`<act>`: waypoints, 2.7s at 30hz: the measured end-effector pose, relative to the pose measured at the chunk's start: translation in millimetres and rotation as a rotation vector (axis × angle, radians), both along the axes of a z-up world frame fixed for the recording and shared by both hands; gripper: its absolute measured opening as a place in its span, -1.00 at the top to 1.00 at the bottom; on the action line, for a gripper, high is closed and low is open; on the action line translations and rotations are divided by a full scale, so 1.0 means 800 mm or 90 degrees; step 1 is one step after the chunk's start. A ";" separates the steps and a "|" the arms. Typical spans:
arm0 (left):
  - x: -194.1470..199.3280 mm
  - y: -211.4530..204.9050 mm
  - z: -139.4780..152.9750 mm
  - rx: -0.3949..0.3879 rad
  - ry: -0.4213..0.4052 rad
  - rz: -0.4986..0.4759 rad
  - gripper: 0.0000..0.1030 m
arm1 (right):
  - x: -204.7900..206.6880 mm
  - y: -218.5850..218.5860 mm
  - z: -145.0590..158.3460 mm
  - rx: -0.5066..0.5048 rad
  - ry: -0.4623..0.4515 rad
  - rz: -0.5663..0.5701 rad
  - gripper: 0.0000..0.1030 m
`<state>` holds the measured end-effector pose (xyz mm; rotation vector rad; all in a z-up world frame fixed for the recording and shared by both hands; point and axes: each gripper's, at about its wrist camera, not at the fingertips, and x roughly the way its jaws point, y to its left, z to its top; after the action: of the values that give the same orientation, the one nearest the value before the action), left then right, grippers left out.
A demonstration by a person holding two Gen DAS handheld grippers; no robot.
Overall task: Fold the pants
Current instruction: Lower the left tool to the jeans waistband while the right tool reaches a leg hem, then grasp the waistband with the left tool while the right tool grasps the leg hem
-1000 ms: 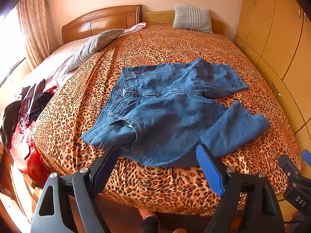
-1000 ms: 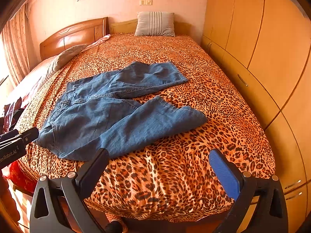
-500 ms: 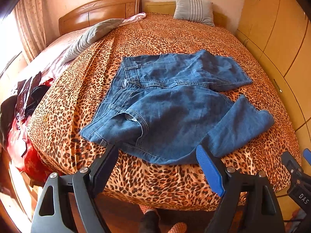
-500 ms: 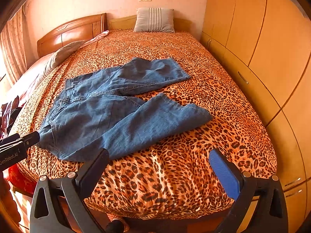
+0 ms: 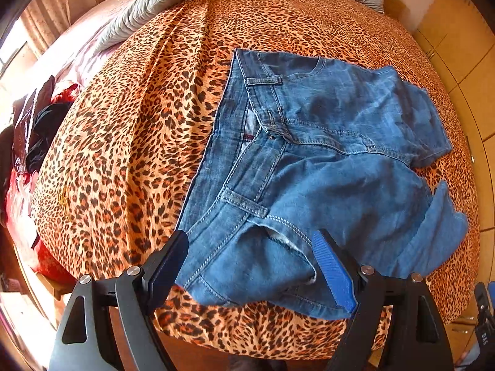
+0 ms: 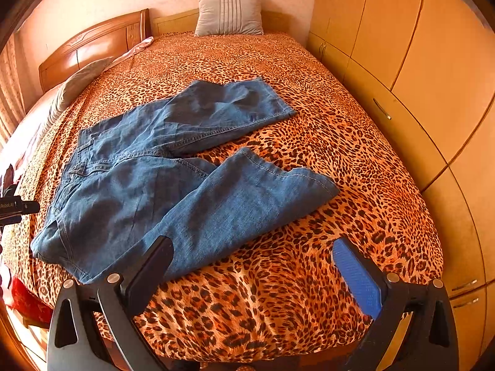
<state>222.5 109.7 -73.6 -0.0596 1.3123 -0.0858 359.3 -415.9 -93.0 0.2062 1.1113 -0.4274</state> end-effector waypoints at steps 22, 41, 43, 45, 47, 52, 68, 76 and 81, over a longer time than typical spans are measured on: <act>0.111 -0.030 -0.123 0.024 0.201 -0.112 -0.59 | 0.165 -0.157 -0.120 0.179 0.127 0.052 -0.99; 0.063 -0.049 -0.129 0.052 0.248 -0.137 0.15 | -0.085 -0.114 -0.071 0.349 0.160 0.117 0.81; 0.049 -0.046 -0.142 0.058 0.260 -0.139 0.15 | -0.161 -0.119 -0.090 0.338 0.247 0.053 0.71; 0.039 -0.043 -0.138 0.051 0.253 -0.145 0.15 | -0.218 -0.127 -0.101 0.328 0.300 -0.001 0.56; 0.043 -0.042 -0.127 0.036 0.247 -0.158 0.15 | -0.238 -0.135 -0.084 0.304 0.283 -0.043 0.56; 0.088 -0.030 -0.100 0.017 0.176 -0.121 -0.21 | -0.232 -0.170 -0.031 0.318 0.103 -0.140 -0.45; 0.114 -0.081 -0.142 0.155 0.152 -0.079 0.38 | -0.150 -0.184 -0.119 0.224 0.123 -0.151 0.93; 0.123 -0.038 -0.083 0.000 0.125 -0.023 0.31 | -0.141 -0.214 -0.092 0.274 0.083 -0.161 0.25; 0.175 0.007 -0.074 -0.112 0.117 0.103 -0.25 | -0.096 -0.249 -0.093 0.314 0.036 -0.185 0.25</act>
<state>362.7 115.3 -132.8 -0.3299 1.4765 -0.0585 282.6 -614.9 -167.0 0.8003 1.2349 -0.4105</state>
